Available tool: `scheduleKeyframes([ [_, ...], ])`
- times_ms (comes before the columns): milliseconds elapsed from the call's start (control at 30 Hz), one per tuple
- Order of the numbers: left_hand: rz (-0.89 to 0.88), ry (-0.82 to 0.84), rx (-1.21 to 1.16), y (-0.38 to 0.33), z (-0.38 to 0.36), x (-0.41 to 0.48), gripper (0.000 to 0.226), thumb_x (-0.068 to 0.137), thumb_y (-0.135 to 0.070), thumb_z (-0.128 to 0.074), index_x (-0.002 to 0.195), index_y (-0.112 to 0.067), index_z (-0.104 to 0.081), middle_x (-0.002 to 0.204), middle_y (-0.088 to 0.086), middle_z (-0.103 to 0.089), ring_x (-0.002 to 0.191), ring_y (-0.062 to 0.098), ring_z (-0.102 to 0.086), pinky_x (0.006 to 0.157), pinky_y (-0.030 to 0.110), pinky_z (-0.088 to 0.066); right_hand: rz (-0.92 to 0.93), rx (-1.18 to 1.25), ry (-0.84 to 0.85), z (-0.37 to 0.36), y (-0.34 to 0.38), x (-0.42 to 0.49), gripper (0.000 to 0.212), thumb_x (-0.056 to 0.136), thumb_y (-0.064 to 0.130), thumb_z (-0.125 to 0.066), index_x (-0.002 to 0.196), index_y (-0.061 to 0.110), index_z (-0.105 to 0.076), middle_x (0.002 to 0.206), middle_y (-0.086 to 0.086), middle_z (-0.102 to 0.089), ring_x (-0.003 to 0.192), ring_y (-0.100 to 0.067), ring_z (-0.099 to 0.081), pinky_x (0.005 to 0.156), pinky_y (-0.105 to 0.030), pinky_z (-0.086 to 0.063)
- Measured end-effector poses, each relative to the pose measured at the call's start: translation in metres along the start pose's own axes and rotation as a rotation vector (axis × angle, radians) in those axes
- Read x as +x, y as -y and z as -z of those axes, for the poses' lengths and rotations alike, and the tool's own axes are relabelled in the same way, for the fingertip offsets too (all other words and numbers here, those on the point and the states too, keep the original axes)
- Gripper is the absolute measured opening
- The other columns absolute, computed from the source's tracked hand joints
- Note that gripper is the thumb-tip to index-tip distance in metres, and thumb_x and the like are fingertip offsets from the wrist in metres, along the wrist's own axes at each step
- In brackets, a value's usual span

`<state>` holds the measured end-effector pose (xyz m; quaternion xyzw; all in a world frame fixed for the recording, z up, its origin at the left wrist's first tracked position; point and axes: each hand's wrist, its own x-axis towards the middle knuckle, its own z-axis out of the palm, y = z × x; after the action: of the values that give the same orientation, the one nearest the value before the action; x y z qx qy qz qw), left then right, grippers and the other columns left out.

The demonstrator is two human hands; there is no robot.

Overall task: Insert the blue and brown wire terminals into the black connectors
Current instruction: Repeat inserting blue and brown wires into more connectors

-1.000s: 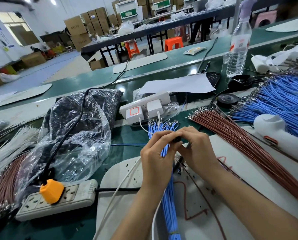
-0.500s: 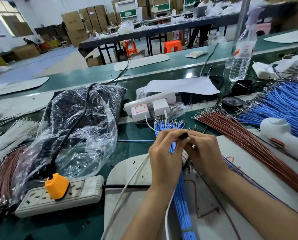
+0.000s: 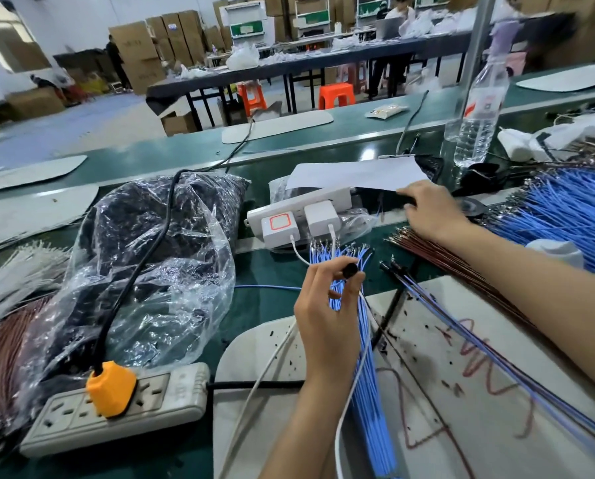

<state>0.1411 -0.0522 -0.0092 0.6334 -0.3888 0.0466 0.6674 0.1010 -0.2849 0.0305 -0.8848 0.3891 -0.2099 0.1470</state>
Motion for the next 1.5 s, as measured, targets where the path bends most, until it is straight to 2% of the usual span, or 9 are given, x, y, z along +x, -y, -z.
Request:
scheduleKeyframes([
  [67, 0.002, 0.0, -0.006, 0.0, 0.0, -0.001, 0.011, 0.087, -0.01, -0.067, 0.095, -0.016, -0.066, 0.092, -0.007, -0.063, 0.085, 0.002, -0.06, 0.07, 0.013, -0.043, -0.013, -0.133, 0.129, -0.007, -0.002, 0.021, 0.043, 0.098, 0.013, -0.048, 0.141, 0.011, -0.045, 0.146, -0.013, -0.041, 0.132, -0.032, -0.04, 0.109, -0.039, -0.033],
  [167, 0.0, -0.003, -0.012, 0.0, 0.0, -0.001, 0.013, 0.087, -0.009, -0.067, 0.095, -0.019, -0.065, 0.092, -0.007, -0.064, 0.085, 0.003, -0.06, 0.07, 0.012, -0.042, -0.027, -0.273, 0.227, -0.015, -0.002, 0.036, 0.039, 0.097, 0.016, -0.05, 0.136, 0.016, -0.052, 0.137, -0.016, -0.05, 0.122, -0.035, -0.048, 0.101, -0.041, -0.043],
  [300, -0.01, 0.004, -0.012, 0.001, 0.0, 0.0, 0.014, 0.087, -0.01, -0.068, 0.096, -0.02, -0.065, 0.092, -0.008, -0.064, 0.086, 0.003, -0.061, 0.069, 0.011, -0.043, -0.034, -0.327, 0.111, -0.024, 0.002, 0.035, 0.028, 0.09, -0.001, -0.05, 0.11, 0.006, -0.067, 0.113, -0.02, -0.061, 0.1, -0.037, -0.059, 0.084, -0.039, -0.052],
  [467, 0.013, 0.016, -0.024, 0.004, -0.001, -0.001, 0.01, 0.087, -0.013, -0.067, 0.095, -0.019, -0.068, 0.091, -0.009, -0.069, 0.086, 0.005, -0.064, 0.069, 0.01, -0.042, 0.039, -0.356, -0.018, -0.025, 0.0, 0.031, 0.027, 0.091, -0.005, -0.046, 0.104, 0.007, -0.066, 0.105, -0.016, -0.064, 0.102, -0.034, -0.054, 0.082, -0.037, -0.043],
  [700, 0.034, 0.042, -0.02, 0.005, -0.002, 0.0, 0.01, 0.087, -0.013, -0.068, 0.096, -0.018, -0.069, 0.091, -0.011, -0.071, 0.086, 0.003, -0.065, 0.07, 0.009, -0.043, 0.141, 0.267, -0.316, 0.008, 0.032, -0.006, 0.014, 0.092, 0.0, -0.056, 0.101, 0.003, -0.067, 0.096, -0.015, -0.066, 0.082, -0.031, -0.065, 0.078, -0.043, -0.054],
  [833, 0.052, 0.06, 0.006, 0.001, -0.002, 0.0, 0.017, 0.083, -0.003, -0.07, 0.096, -0.013, -0.071, 0.091, -0.006, -0.072, 0.082, 0.006, -0.065, 0.075, 0.013, -0.048, 0.046, 0.716, -0.297, 0.022, 0.06, -0.068, 0.009, 0.083, 0.007, -0.071, 0.087, 0.015, -0.071, 0.075, 0.004, -0.069, 0.071, -0.009, -0.068, 0.073, -0.02, -0.055],
  [933, 0.048, 0.1, 0.016, -0.002, -0.002, 0.0, 0.021, 0.082, 0.003, -0.069, 0.1, -0.008, -0.071, 0.094, -0.002, -0.073, 0.085, 0.003, -0.067, 0.08, 0.014, -0.049, 0.058, 0.861, -0.203, 0.012, 0.066, -0.117, 0.017, 0.08, 0.005, -0.073, 0.087, 0.02, -0.073, 0.083, 0.009, -0.071, 0.073, 0.003, -0.065, 0.072, -0.008, -0.049],
  [1267, 0.028, 0.167, 0.037, -0.001, -0.001, -0.002, 0.023, 0.082, 0.006, -0.068, 0.1, -0.007, -0.071, 0.091, -0.001, -0.073, 0.084, 0.004, -0.068, 0.079, 0.018, -0.052, 0.181, 0.99, -0.104, 0.011, 0.058, -0.149, 0.025, 0.079, -0.011, -0.066, 0.083, 0.013, -0.07, 0.081, 0.001, -0.07, 0.075, -0.008, -0.067, 0.073, -0.016, -0.052],
  [1500, 0.003, 0.182, 0.088, -0.002, -0.002, -0.001, 0.026, 0.081, 0.004, -0.069, 0.102, -0.012, -0.072, 0.092, -0.002, -0.071, 0.084, 0.011, -0.066, 0.078, 0.031, -0.055, 0.401, 0.639, -0.234, 0.01, 0.055, -0.147, 0.02, 0.074, -0.017, -0.066, 0.081, 0.001, -0.071, 0.085, -0.005, -0.064, 0.076, -0.011, -0.06, 0.072, -0.014, -0.049],
])
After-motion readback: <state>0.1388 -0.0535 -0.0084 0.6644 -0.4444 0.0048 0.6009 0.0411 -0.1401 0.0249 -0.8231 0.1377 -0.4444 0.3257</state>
